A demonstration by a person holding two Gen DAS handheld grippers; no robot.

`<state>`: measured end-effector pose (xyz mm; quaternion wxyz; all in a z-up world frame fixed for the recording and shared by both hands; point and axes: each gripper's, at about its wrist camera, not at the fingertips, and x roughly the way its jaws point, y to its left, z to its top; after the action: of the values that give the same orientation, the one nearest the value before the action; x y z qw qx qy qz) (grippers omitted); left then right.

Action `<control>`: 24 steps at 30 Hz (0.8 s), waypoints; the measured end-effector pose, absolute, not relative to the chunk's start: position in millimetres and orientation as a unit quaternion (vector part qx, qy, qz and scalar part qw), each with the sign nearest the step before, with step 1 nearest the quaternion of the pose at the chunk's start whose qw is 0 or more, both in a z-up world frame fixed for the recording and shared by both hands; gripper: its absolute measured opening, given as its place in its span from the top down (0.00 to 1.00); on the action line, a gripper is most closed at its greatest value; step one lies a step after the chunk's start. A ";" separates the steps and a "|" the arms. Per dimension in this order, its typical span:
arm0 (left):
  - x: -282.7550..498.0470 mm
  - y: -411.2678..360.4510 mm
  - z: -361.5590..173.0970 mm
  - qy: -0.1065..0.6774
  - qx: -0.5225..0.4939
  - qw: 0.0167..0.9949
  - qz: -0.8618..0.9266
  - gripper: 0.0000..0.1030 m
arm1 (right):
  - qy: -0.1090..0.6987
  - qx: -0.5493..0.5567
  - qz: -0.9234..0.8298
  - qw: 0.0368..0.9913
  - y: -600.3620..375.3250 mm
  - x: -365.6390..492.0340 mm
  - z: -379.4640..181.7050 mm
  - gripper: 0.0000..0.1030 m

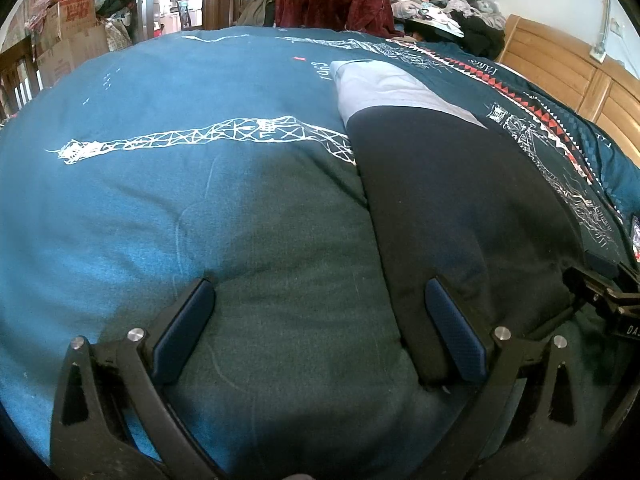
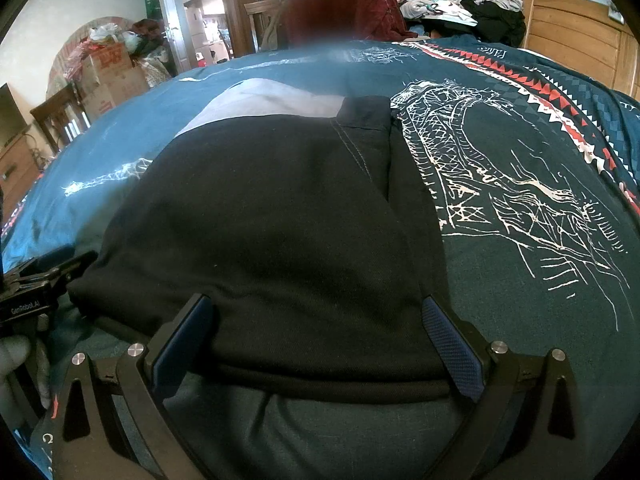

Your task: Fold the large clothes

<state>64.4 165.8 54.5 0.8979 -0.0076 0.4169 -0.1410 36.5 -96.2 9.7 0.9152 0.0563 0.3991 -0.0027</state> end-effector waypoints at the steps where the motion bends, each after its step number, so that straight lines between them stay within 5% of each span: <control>1: 64.6 165.9 54.8 0.417 -0.007 0.898 -0.141 0.00 | 0.399 0.056 -0.003 0.915 -96.2 36.6 9.7 0.00; 24: 67.2 167.9 56.3 0.430 -0.021 0.891 -0.144 0.00 | 0.399 0.058 -0.002 0.915 -96.5 36.5 9.7 0.00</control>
<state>67.2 167.9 56.3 0.8911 -0.0208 0.4299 -0.1440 36.5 -96.5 9.7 0.9153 0.0575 0.3986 -0.0019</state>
